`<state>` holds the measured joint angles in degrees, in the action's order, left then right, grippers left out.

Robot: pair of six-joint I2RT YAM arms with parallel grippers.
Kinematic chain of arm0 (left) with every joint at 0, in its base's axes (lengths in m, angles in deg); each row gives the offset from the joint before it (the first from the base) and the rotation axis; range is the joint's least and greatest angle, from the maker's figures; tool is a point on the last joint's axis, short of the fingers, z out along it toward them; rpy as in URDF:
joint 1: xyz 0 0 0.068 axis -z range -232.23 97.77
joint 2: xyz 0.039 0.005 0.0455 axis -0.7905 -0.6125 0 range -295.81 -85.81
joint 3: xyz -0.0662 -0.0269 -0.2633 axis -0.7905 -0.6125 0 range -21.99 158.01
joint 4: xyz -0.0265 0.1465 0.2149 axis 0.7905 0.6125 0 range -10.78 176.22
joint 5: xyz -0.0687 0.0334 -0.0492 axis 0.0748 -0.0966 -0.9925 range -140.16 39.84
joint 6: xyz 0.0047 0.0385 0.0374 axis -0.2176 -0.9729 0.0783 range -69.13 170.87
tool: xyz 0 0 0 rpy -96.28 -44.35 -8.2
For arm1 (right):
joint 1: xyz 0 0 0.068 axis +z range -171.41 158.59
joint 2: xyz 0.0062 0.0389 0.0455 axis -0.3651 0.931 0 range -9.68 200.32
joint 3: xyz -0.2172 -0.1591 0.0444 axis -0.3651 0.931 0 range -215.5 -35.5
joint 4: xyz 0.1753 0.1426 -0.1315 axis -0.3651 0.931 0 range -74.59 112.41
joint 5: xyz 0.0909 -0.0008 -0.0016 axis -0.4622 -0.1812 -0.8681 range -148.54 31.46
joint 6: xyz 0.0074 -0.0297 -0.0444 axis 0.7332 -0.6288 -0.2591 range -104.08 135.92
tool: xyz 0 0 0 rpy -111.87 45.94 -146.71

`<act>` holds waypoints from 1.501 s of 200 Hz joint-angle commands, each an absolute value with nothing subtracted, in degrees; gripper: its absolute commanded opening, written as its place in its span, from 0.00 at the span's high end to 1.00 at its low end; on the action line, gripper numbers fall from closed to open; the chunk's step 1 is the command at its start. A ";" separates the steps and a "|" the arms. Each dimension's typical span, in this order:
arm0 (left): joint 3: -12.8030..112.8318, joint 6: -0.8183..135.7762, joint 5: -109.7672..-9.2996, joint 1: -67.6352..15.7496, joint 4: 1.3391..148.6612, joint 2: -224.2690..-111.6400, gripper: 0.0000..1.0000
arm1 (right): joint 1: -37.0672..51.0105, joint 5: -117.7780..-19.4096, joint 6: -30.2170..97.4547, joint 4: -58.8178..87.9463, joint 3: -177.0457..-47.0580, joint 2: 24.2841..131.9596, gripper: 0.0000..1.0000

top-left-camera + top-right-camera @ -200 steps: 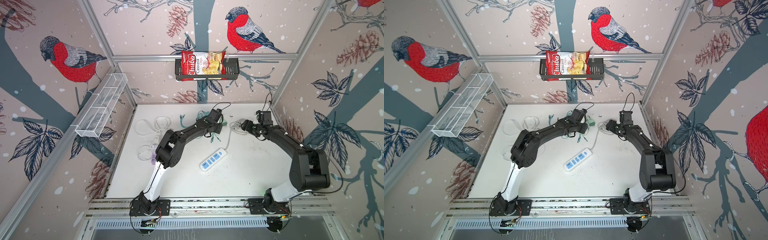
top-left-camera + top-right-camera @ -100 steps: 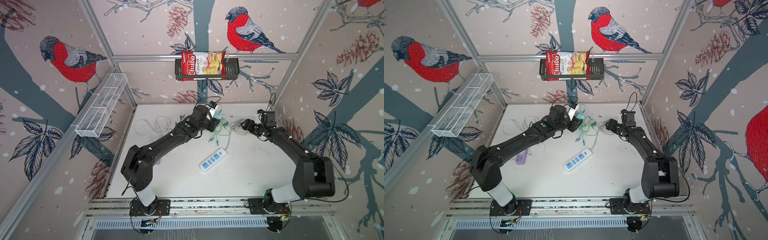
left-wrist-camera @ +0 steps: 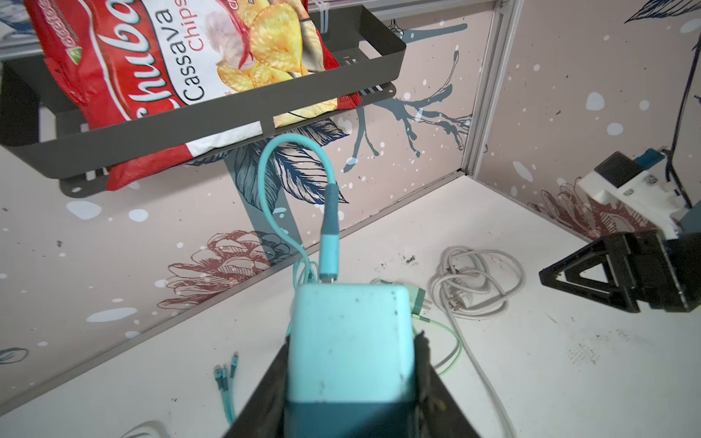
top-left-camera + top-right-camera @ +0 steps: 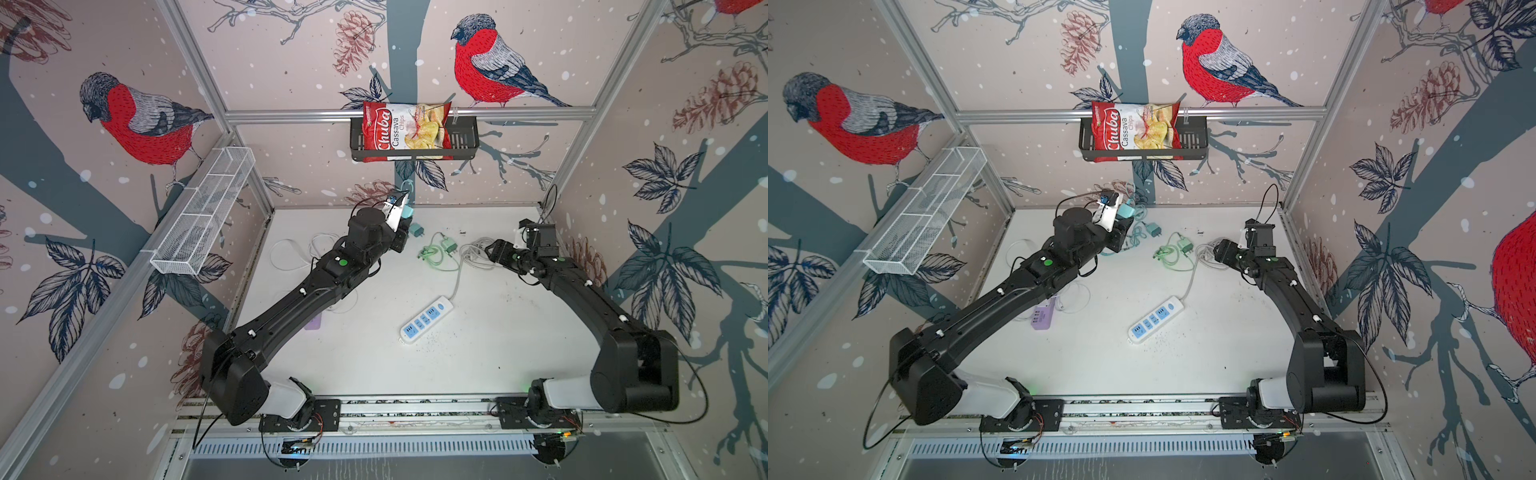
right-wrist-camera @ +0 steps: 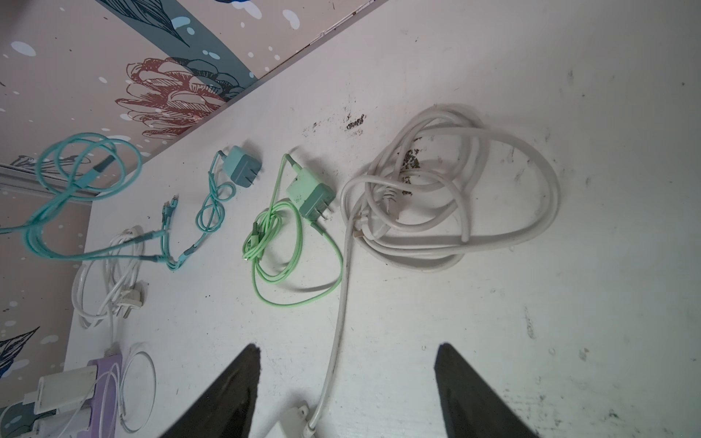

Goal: Insert the plug

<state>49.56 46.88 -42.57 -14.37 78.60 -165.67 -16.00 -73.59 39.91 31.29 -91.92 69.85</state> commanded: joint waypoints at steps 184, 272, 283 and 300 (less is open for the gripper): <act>2.66 45.10 -49.29 -14.33 38.07 -146.86 0.81 | -2.82 -84.19 45.01 34.40 -81.24 48.33 0.24; -3.22 47.01 -54.54 -14.00 22.11 -155.81 0.83 | 5.86 -85.29 47.41 33.28 -80.85 50.46 0.25; -4.05 46.67 -55.07 -13.88 20.05 -156.52 0.83 | 6.90 -85.16 47.47 33.26 -81.08 50.80 0.26; -5.25 45.98 -55.44 -13.56 17.08 -157.64 0.84 | 8.37 -84.52 47.47 33.19 -81.44 51.29 0.26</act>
<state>-4.10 46.56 -53.36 -13.93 26.73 -156.55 6.80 -84.76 46.66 34.70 -81.02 50.81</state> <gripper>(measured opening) 0.432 0.744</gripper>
